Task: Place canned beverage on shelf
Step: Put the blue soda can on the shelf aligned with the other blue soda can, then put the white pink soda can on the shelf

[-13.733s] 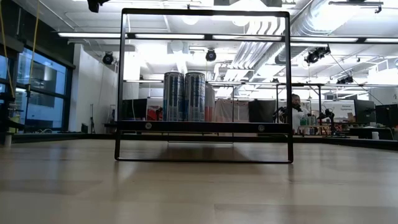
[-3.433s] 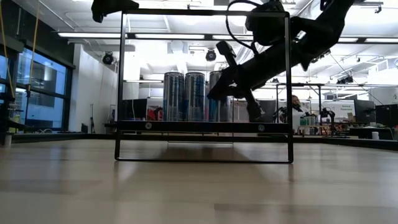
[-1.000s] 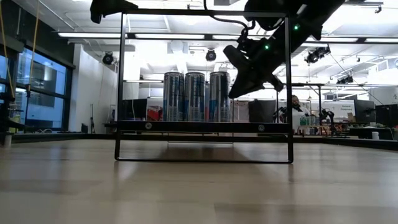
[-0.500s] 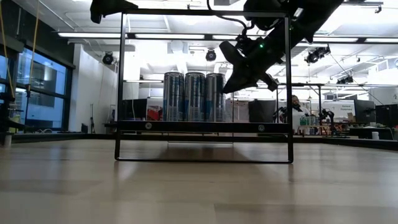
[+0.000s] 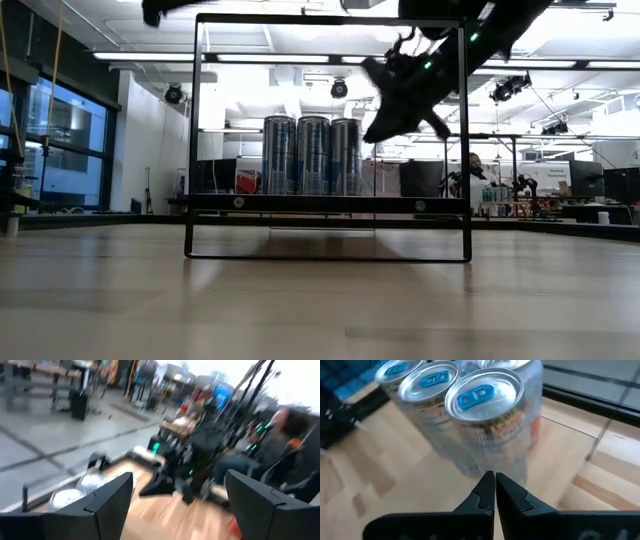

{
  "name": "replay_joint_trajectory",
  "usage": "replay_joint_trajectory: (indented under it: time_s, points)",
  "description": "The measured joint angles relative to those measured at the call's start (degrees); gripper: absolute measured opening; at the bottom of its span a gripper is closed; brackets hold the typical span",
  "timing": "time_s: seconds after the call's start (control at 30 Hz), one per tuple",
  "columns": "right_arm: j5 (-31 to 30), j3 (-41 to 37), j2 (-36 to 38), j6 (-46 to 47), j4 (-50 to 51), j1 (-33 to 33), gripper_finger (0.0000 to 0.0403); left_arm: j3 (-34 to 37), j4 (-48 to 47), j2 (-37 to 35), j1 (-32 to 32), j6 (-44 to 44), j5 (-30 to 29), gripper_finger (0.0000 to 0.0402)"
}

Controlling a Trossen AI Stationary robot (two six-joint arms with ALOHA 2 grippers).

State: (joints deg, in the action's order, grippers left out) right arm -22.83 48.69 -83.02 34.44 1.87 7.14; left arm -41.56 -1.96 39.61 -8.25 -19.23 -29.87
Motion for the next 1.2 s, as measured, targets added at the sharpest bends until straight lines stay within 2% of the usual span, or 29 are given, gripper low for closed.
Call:
replay_joint_trajectory:
  time_s: [0.13, 0.27, 0.47, 0.6, 0.73, 0.87, 1.07, 1.13, 1.2]
  points:
    - [3.0, 0.0, 8.7, -3.4, 9.2, -0.2, 0.0000, -1.3, 0.1, -3.3, 0.0, 4.1, 0.2, 0.0278]
    - [8.9, 0.0, 19.3, -8.0, 11.0, -1.3, 0.0000, -1.4, 0.2, -5.6, 0.0, 6.4, -0.7, 0.0278]
    - [9.9, 0.0, 29.5, -13.5, -1.4, -4.9, 0.0000, -1.4, 0.1, -6.2, 0.0, 6.9, -0.7, 0.0278]
    - [11.4, 0.0, 30.5, -18.0, -12.3, -6.5, 0.0000, -1.4, 0.2, -5.1, 0.0, 6.9, 0.8, 0.0278]
    - [14.6, 0.0, 29.6, -19.5, -15.1, -6.9, 0.0000, -1.4, 2.2, -3.2, 0.0, 9.0, 5.8, 0.0269]
    - [17.5, 0.0, 28.3, -18.9, -14.9, -6.9, 0.0000, -1.4, 3.7, -0.5, 0.0, 9.8, 9.9, 0.0209]
    - [19.1, 0.0, 26.6, -18.0, -14.8, -6.9, 0.0000, -1.4, 4.4, 3.5, 0.0, 9.4, 13.8, 0.0035]
    - [19.1, 0.0, 26.5, -18.2, -15.2, -6.9, 0.0000, -1.4, 5.9, 4.4, 0.0, 9.4, 14.9, 0.0013]
    - [19.1, 0.0, 26.4, -18.4, -15.0, -6.9, 0.0000, -1.4, 6.7, 4.7, 0.0, 9.8, 14.8, 0.0015]
